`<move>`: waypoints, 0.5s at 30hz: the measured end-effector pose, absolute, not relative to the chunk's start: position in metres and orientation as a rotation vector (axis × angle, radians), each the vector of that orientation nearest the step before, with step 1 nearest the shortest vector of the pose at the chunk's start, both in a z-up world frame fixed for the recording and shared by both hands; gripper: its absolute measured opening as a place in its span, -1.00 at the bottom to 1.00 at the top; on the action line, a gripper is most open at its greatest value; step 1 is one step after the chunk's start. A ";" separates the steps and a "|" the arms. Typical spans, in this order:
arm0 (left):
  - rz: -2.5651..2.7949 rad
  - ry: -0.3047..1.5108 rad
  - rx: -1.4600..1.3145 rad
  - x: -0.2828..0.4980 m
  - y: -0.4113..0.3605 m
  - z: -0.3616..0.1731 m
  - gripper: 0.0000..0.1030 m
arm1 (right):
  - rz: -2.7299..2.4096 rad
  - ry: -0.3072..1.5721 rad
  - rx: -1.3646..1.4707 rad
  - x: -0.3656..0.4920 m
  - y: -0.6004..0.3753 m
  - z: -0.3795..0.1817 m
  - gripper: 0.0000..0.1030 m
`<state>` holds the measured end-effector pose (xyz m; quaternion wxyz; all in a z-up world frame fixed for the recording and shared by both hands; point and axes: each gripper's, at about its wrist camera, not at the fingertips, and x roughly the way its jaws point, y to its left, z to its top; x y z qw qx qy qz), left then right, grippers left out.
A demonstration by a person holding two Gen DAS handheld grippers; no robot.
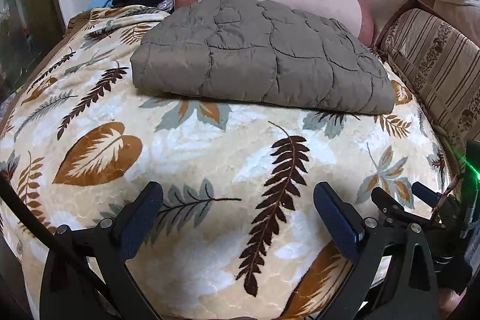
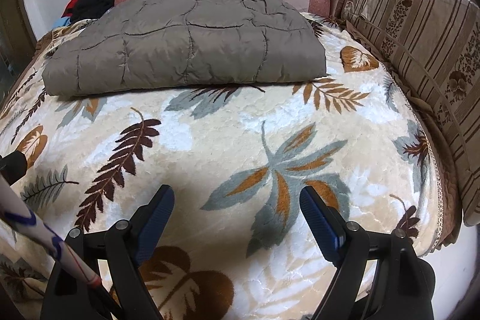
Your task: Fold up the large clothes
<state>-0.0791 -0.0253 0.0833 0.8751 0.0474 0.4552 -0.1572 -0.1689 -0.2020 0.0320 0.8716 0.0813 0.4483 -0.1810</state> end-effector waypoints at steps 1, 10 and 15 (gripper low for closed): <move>-0.326 0.951 0.100 -0.079 -0.025 0.082 0.94 | -0.378 0.939 0.171 -0.169 -0.202 0.031 0.73; -0.308 0.947 0.125 -0.077 -0.026 0.079 0.94 | -0.377 0.940 0.166 -0.169 -0.202 0.030 0.73; -0.296 0.937 0.134 -0.075 -0.024 0.081 0.94 | -0.373 0.946 0.152 -0.165 -0.201 0.030 0.74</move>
